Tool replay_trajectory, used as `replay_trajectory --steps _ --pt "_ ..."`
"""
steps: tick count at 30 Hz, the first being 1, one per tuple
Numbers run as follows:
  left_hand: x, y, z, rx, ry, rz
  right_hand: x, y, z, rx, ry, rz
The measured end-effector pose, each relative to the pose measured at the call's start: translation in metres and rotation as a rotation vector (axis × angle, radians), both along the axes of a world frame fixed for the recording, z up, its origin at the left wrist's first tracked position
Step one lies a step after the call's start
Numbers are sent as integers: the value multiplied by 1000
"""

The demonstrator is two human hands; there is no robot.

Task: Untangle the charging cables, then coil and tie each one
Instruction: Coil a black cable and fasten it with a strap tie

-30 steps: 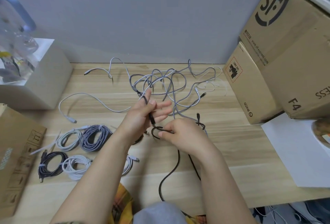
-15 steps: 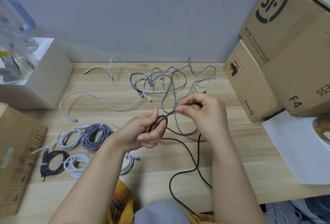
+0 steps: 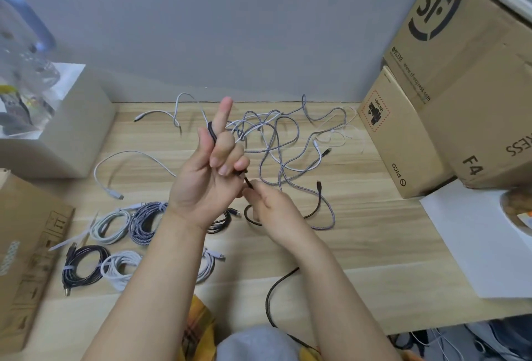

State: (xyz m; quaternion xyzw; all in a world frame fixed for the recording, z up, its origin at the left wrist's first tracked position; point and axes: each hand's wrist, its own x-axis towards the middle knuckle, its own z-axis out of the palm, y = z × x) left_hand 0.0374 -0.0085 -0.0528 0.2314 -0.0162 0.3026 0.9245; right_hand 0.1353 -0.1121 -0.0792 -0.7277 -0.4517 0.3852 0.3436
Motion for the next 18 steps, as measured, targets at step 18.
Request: replay_trajectory --steps 18 --pt "-3 -16 -42 951 1071 -127 2 -14 44 -124 -470 149"
